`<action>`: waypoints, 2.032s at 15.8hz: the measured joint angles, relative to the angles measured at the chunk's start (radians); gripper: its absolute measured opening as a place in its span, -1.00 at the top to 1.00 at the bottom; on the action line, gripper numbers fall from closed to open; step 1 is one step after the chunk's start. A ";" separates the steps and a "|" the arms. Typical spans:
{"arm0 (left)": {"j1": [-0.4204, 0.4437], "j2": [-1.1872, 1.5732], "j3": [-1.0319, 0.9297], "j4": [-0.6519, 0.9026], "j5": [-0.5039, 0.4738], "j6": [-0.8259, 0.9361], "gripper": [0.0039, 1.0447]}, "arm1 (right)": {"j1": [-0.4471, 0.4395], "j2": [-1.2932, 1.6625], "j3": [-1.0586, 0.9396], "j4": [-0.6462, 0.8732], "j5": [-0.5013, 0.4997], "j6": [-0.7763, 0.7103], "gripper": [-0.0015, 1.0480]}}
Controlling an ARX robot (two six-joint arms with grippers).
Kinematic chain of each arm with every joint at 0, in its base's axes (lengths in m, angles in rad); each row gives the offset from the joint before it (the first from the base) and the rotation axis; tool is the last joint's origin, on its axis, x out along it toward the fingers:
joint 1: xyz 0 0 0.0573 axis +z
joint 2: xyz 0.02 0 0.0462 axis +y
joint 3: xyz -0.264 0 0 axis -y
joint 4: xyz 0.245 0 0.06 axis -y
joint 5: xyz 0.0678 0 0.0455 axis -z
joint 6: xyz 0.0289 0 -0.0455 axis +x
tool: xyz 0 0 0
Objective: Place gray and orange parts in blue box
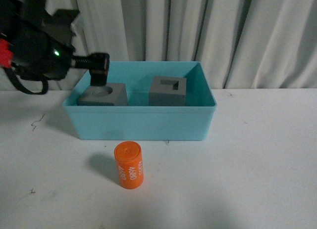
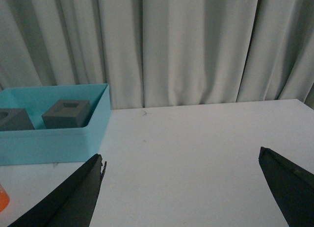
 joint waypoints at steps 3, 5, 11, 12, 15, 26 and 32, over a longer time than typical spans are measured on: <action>0.066 -0.362 -0.241 -0.034 0.187 -0.138 -0.88 | 0.000 0.000 0.000 0.000 0.000 0.000 -0.87; 0.153 -0.632 -0.467 -0.161 0.273 -0.221 -0.88 | 0.000 0.000 0.000 0.000 0.000 0.000 -0.87; 0.515 -1.578 -1.038 -0.087 0.414 -0.100 -0.48 | 0.000 0.000 0.000 0.001 0.000 0.000 -0.87; 0.520 -1.734 -1.114 -0.018 0.406 -0.050 -0.23 | 0.000 0.000 0.000 0.000 0.000 0.000 -0.87; 0.366 -1.841 -1.162 -0.027 0.272 -0.003 0.50 | 0.000 0.000 0.000 0.000 0.000 0.000 -0.87; 0.119 -1.951 -1.261 -0.032 0.021 0.002 0.97 | 0.000 0.000 0.000 0.000 0.000 0.000 -0.87; 0.119 -1.950 -1.261 -0.032 0.021 0.002 0.03 | 0.000 0.000 0.000 0.000 0.000 0.000 -0.87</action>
